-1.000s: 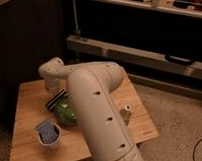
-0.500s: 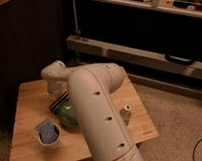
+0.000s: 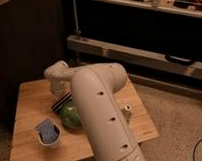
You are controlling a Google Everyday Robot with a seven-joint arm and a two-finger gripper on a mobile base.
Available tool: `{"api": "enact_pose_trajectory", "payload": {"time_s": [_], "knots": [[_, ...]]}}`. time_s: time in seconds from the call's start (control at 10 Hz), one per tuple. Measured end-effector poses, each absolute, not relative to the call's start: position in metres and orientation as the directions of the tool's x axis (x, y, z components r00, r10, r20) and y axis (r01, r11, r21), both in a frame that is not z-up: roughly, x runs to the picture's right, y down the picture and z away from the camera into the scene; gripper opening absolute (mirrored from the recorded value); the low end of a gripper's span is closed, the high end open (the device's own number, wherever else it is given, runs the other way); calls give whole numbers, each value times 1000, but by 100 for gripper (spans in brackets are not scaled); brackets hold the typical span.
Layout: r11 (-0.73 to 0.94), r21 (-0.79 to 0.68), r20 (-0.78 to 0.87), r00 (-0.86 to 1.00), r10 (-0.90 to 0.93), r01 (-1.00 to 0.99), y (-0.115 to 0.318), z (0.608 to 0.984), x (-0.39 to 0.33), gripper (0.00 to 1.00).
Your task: Push the eraser across the table
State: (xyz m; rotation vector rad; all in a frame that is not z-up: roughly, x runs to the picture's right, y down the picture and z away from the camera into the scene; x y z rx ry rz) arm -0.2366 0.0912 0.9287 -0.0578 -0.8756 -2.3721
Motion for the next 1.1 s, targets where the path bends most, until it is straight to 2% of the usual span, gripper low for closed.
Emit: {"api": "enact_pose_trajectory", "payload": {"time_s": [0.4, 1.1], "knots": [[-581, 567, 264, -797, -544, 584, 90, 927, -199, 0], [-569, 584, 304, -805, -509, 580, 118, 912, -169, 0]]}}
